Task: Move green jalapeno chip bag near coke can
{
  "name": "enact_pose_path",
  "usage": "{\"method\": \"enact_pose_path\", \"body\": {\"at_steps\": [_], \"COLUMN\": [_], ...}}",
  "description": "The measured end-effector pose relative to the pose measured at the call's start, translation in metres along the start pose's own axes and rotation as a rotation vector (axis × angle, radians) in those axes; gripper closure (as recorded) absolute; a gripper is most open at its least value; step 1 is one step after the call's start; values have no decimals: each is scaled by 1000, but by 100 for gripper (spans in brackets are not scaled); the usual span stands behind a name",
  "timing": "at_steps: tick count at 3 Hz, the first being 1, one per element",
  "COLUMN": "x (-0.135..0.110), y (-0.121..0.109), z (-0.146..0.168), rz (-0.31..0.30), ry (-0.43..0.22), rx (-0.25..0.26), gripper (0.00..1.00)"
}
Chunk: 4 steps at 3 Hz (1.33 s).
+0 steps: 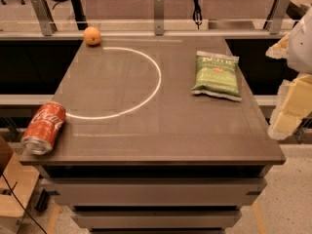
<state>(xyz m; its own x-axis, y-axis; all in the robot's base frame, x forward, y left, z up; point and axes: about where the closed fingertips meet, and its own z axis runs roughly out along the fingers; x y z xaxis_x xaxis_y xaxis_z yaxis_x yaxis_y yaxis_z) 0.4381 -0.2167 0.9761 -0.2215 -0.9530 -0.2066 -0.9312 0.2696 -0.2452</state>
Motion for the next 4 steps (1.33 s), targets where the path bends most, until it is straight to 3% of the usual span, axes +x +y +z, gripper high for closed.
{"method": "enact_pose_path", "body": {"at_steps": [2, 4], "x": [-3, -33], "y": [-3, -42], "z": [-2, 16], "rz": [-8, -65], "ry": [-20, -135], "rx": [10, 37], "gripper": [0, 0]}}
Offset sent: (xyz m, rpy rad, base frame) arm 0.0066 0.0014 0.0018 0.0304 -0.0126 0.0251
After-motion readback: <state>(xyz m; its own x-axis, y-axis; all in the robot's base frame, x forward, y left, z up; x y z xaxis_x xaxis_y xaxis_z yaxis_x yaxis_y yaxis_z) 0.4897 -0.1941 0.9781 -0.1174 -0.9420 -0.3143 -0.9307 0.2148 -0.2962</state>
